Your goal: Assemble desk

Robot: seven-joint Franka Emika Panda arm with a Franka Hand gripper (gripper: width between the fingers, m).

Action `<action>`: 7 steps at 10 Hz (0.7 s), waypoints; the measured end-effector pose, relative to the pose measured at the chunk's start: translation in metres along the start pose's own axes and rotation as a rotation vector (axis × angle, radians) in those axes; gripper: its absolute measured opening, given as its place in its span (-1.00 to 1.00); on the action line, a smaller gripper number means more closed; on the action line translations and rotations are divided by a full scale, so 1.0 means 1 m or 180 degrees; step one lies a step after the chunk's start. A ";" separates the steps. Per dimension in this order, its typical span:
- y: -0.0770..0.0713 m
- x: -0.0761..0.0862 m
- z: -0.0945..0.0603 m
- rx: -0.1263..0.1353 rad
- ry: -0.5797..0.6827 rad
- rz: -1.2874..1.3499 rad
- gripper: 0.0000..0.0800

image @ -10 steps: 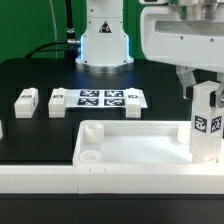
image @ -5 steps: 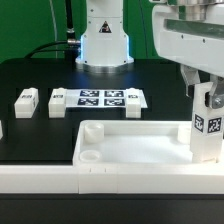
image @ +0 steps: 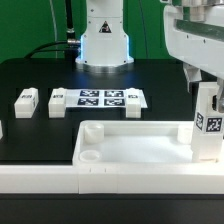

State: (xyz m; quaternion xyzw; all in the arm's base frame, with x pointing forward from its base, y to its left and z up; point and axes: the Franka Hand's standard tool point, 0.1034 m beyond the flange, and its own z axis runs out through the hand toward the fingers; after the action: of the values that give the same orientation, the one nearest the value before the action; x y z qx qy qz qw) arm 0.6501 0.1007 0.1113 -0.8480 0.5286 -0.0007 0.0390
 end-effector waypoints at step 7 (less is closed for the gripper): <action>-0.002 -0.001 0.001 -0.0045 0.0070 -0.2345 0.62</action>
Offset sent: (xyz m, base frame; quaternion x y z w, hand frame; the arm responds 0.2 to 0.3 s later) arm 0.0000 0.0000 0.0000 0.0000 0.0000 -0.1938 0.9810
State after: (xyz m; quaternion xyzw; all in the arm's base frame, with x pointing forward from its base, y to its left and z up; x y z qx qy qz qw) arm 0.6521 0.1024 0.1106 -0.9816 0.1882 -0.0201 0.0246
